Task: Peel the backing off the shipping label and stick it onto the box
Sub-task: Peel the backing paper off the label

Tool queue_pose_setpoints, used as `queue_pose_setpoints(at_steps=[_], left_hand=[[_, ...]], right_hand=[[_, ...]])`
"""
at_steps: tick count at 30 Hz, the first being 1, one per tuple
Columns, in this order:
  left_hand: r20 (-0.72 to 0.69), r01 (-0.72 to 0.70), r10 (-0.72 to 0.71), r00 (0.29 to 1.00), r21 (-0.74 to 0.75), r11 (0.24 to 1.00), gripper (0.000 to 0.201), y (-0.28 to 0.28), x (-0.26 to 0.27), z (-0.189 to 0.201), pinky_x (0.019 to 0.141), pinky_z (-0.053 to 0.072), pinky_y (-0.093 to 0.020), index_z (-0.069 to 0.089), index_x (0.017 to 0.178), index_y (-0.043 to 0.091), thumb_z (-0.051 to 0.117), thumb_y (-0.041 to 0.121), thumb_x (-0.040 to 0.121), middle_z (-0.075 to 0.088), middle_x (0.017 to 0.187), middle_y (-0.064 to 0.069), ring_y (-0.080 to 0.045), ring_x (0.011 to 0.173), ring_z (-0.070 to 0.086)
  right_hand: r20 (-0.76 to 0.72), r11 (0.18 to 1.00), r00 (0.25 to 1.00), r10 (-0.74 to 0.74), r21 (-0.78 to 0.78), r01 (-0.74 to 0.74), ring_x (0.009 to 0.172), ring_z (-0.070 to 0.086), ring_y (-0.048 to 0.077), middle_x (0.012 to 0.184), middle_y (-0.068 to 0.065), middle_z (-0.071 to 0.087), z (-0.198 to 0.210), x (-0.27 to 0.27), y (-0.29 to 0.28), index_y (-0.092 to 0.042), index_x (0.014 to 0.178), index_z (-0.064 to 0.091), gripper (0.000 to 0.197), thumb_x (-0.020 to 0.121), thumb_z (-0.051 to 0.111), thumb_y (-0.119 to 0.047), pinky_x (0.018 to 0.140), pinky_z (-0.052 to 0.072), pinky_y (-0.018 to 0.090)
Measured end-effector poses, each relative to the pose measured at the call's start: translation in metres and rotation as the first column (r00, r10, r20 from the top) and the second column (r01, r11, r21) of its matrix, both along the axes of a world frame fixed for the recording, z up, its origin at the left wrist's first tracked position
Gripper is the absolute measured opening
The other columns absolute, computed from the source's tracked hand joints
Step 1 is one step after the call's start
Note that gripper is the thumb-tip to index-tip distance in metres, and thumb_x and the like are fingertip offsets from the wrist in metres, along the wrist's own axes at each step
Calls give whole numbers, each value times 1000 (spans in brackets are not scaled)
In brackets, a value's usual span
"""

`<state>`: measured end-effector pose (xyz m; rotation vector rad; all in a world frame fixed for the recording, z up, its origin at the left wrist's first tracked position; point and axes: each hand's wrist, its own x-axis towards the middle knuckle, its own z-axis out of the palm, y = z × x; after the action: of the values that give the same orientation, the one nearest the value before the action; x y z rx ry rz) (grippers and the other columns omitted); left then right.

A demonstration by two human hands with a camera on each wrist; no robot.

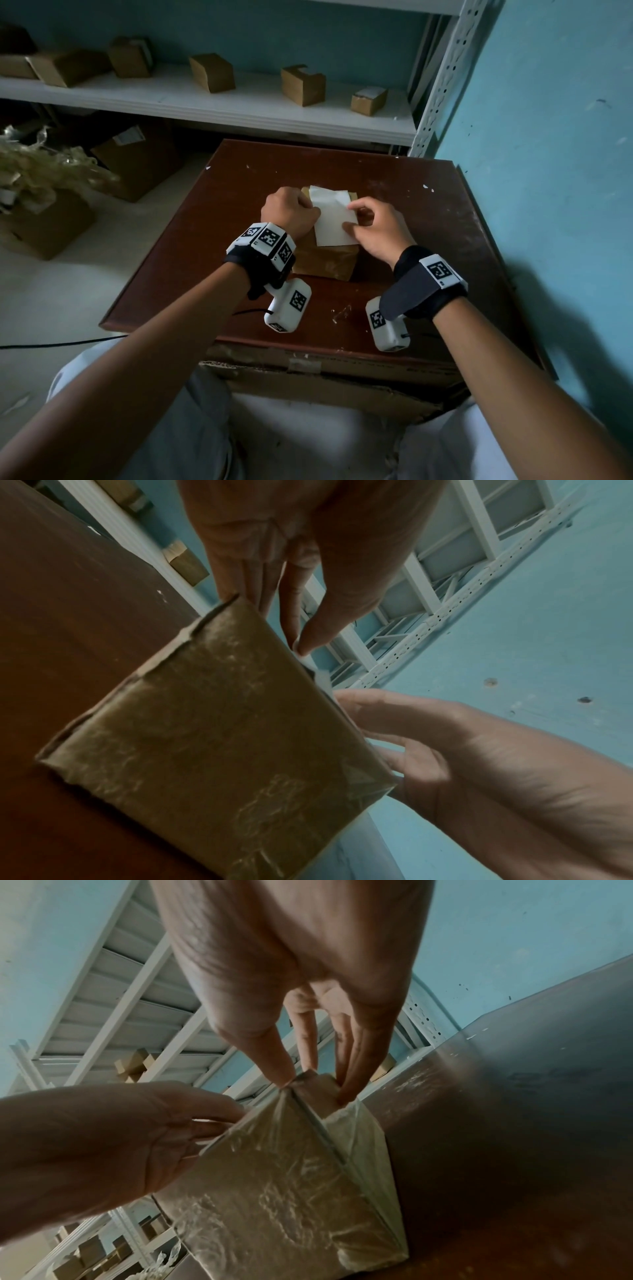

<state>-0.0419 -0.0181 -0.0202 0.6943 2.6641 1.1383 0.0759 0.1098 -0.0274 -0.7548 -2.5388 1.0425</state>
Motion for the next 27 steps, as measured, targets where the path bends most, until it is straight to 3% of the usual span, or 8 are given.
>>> queue_pose_setpoints(at_steps=[15,27], left_hand=[[30,80,-80,996,22,997,15,4,39,3,71,52,-23,73,96,17,66,26,87,66,100,2,-13,85,60],[44,146,-146,988,14,989,14,2,41,-2,68,50,-20,73,95,17,68,27,86,64,98,4,-10,85,58]], right_hand=[[41,999,999,2,-45,0,124,54,20,135,2,57,4,43,10,-25,123,60,36,89,69,-22,101,50,40],[134,998,991,27,44,-33,119,56,22,135,2,55,2,55,11,-27,130,54,40,91,65,-29,97,52,42]])
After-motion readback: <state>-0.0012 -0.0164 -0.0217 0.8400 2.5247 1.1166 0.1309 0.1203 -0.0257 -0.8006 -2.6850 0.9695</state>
